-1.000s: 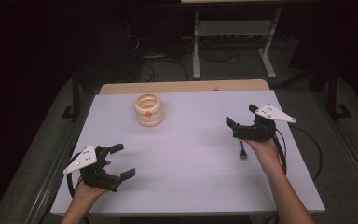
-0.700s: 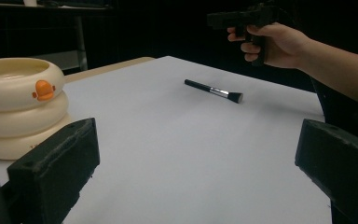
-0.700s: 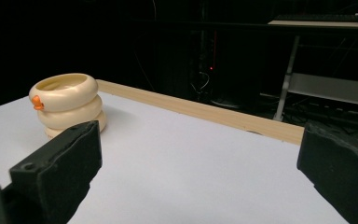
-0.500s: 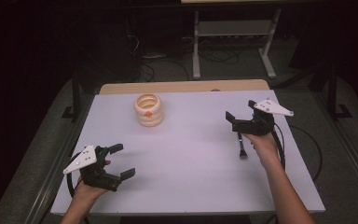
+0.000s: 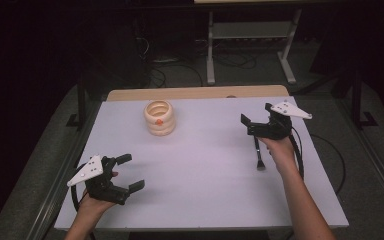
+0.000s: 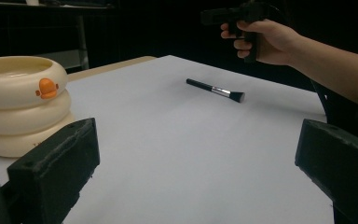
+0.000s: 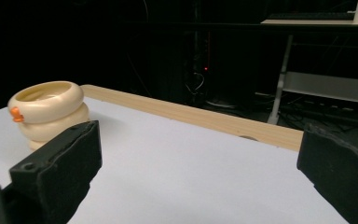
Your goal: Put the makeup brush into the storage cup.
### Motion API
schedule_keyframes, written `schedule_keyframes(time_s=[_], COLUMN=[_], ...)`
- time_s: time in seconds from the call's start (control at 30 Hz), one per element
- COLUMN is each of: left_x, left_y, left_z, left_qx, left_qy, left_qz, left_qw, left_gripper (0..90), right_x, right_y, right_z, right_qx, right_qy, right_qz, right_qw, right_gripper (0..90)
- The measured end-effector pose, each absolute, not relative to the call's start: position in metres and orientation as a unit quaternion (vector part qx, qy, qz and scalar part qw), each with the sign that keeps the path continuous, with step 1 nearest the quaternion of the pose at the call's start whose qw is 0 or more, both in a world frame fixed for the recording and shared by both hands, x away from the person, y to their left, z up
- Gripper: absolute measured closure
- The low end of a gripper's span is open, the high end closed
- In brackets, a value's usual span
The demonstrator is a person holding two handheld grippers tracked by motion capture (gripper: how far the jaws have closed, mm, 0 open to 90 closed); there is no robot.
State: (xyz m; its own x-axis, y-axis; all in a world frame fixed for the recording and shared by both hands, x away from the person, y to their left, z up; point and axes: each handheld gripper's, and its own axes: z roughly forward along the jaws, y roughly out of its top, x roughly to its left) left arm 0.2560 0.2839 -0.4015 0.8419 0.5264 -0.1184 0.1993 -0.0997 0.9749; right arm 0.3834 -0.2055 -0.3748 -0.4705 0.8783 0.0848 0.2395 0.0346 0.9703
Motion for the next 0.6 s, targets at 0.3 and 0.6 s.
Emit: schedule_keyframes(time_s=[0.3, 0.6], left_x=[0.256, 0.256], left_y=[0.283, 0.284], left_z=[-0.402, -0.402], left_qx=[0.729, 0.729], left_qy=[0.248, 0.250], left_qz=[0.130, 0.130], left_qw=[0.624, 0.624], left_gripper=[0.0, 0.0], right_x=[0.391, 0.403], right_y=[-0.206, -0.205], right_z=[-0.372, -0.370], right_qx=[0.431, 0.435], right_qy=[0.648, 0.646], right_qz=[0.553, 0.548], right_qw=[0.298, 0.305], right_gripper=[0.0, 0.0])
